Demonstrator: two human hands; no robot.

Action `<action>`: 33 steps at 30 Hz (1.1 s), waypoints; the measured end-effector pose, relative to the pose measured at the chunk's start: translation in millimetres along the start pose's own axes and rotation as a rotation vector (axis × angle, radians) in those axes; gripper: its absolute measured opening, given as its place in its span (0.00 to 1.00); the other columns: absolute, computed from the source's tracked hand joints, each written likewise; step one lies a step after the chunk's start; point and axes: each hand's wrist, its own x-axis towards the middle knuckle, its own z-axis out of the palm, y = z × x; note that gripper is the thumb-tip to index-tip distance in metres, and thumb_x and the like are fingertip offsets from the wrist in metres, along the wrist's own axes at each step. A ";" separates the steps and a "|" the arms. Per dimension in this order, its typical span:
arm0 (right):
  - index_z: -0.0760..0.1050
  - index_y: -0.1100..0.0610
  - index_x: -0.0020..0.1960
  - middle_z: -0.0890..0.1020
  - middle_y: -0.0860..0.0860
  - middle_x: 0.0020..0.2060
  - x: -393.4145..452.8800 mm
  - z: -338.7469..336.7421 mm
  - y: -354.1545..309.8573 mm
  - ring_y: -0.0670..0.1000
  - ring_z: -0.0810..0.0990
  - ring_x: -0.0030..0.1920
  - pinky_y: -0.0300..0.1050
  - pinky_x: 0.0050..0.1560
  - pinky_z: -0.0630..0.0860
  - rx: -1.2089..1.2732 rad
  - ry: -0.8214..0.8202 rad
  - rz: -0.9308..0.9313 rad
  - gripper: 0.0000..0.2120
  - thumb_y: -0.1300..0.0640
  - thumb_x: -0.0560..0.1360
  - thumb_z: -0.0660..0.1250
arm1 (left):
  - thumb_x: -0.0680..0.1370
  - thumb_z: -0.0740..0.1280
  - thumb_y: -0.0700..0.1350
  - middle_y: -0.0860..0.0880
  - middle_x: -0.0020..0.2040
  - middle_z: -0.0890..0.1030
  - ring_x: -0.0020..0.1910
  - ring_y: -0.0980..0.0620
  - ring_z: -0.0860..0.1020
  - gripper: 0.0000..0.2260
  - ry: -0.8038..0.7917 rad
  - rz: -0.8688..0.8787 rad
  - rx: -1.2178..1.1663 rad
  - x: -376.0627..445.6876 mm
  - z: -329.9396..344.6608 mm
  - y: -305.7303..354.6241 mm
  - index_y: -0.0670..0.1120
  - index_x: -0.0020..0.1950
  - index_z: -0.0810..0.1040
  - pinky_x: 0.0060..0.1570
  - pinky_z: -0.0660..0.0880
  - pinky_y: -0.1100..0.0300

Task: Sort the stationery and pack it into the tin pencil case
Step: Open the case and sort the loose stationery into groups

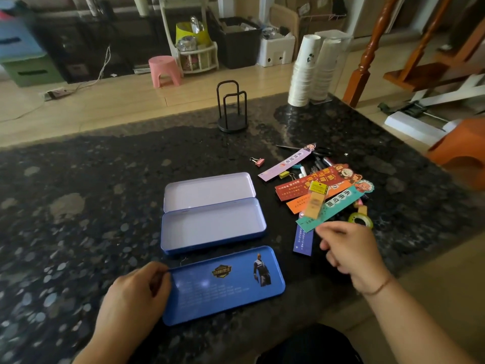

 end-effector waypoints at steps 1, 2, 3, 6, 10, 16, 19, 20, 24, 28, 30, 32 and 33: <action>0.80 0.55 0.45 0.80 0.53 0.30 9.1 -6.7 -0.3 0.49 0.71 0.22 0.37 0.20 0.63 0.087 0.025 0.099 0.03 0.58 0.76 0.68 | 0.71 0.75 0.45 0.57 0.32 0.80 0.30 0.53 0.79 0.06 0.027 -0.006 0.015 1.1 0.0 3.6 0.55 0.42 0.81 0.34 0.76 0.58; 0.79 0.57 0.46 0.80 0.54 0.29 17.6 -11.2 0.6 0.49 0.71 0.21 0.36 0.19 0.62 0.134 0.038 0.176 0.03 0.57 0.76 0.67 | 0.70 0.75 0.45 0.55 0.32 0.81 0.31 0.50 0.80 0.06 0.053 -0.011 0.029 2.6 -0.3 7.8 0.54 0.44 0.82 0.33 0.75 0.58; 0.78 0.59 0.47 0.80 0.55 0.29 25.2 -13.7 1.8 0.49 0.71 0.21 0.36 0.18 0.62 0.156 0.036 0.234 0.05 0.57 0.76 0.68 | 0.70 0.76 0.45 0.54 0.33 0.81 0.30 0.49 0.80 0.07 0.077 0.000 0.033 5.2 0.0 14.0 0.52 0.45 0.82 0.32 0.74 0.59; 0.78 0.62 0.48 0.82 0.55 0.30 37.7 -7.7 2.7 0.49 0.75 0.21 0.36 0.18 0.64 0.145 0.018 0.317 0.09 0.55 0.76 0.69 | 0.72 0.74 0.46 0.56 0.35 0.78 0.32 0.52 0.78 0.04 0.116 0.198 0.002 15.3 5.0 53.3 0.51 0.45 0.82 0.31 0.74 0.61; 0.79 0.60 0.46 0.83 0.55 0.32 41.6 3.7 -1.4 0.48 0.76 0.22 0.36 0.19 0.64 0.152 0.025 0.309 0.08 0.54 0.75 0.70 | 0.74 0.64 0.56 0.56 0.44 0.81 0.44 0.53 0.76 0.12 -0.043 0.550 0.001 26.7 37.0 130.1 0.53 0.51 0.82 0.41 0.77 0.56; 0.80 0.57 0.41 0.80 0.54 0.28 40.9 -20.7 4.0 0.49 0.72 0.18 0.34 0.17 0.62 0.082 0.113 0.131 0.07 0.56 0.76 0.68 | 0.75 0.61 0.66 0.50 0.57 0.78 0.57 0.45 0.72 0.24 -0.257 0.539 0.294 37.1 82.1 216.5 0.51 0.62 0.72 0.55 0.66 0.49; 0.80 0.56 0.40 0.83 0.53 0.37 34.6 -52.4 2.3 0.51 0.79 0.26 0.35 0.19 0.68 -0.199 0.150 -0.009 0.07 0.56 0.75 0.68 | 0.74 0.65 0.64 0.47 0.61 0.76 0.61 0.43 0.73 0.27 -0.328 0.451 0.345 41.4 91.2 227.3 0.49 0.66 0.67 0.60 0.66 0.47; 0.80 0.56 0.40 0.84 0.54 0.41 30.0 -62.6 1.9 0.51 0.81 0.30 0.34 0.20 0.69 -0.284 0.157 -0.055 0.07 0.56 0.76 0.68 | 0.74 0.66 0.62 0.47 0.60 0.76 0.60 0.44 0.74 0.25 -0.326 0.426 0.321 41.5 93.3 226.8 0.49 0.65 0.68 0.59 0.67 0.48; 0.78 0.57 0.42 0.85 0.54 0.43 6.9 -79.6 8.9 0.48 0.82 0.25 0.33 0.19 0.69 -0.152 0.135 -0.159 0.05 0.57 0.76 0.68 | 0.72 0.69 0.53 0.49 0.53 0.76 0.53 0.46 0.77 0.19 -0.347 0.302 0.135 41.1 87.8 225.9 0.49 0.58 0.67 0.53 0.71 0.52; 0.79 0.58 0.48 0.85 0.54 0.38 -9.4 -63.9 5.0 0.51 0.82 0.27 0.41 0.20 0.69 0.238 -0.035 -0.002 0.03 0.59 0.76 0.68 | 0.72 0.69 0.46 0.51 0.47 0.72 0.45 0.47 0.75 0.15 -0.316 0.204 -0.010 35.6 64.3 230.9 0.50 0.53 0.67 0.43 0.73 0.55; 0.79 0.58 0.49 0.85 0.54 0.36 -15.9 -59.0 -0.5 0.52 0.82 0.29 0.42 0.22 0.70 0.348 -0.137 0.071 0.04 0.59 0.76 0.68 | 0.72 0.68 0.45 0.50 0.47 0.75 0.42 0.49 0.74 0.13 -0.250 0.193 -0.058 29.3 47.9 231.1 0.51 0.51 0.66 0.38 0.71 0.57; 0.80 0.57 0.50 0.86 0.55 0.37 -22.8 -57.0 -3.7 0.53 0.82 0.31 0.42 0.24 0.70 0.431 -0.237 0.150 0.05 0.57 0.77 0.67 | 0.73 0.69 0.45 0.51 0.51 0.79 0.41 0.51 0.74 0.13 -0.181 0.213 -0.082 18.6 29.4 227.4 0.52 0.53 0.68 0.36 0.70 0.61; 0.80 0.57 0.51 0.86 0.55 0.38 -25.7 -55.5 -4.0 0.53 0.83 0.32 0.43 0.26 0.71 0.483 -0.282 0.196 0.06 0.56 0.77 0.67 | 0.74 0.69 0.46 0.52 0.52 0.80 0.41 0.53 0.75 0.14 -0.152 0.231 -0.089 11.1 20.4 224.1 0.53 0.55 0.69 0.36 0.71 0.63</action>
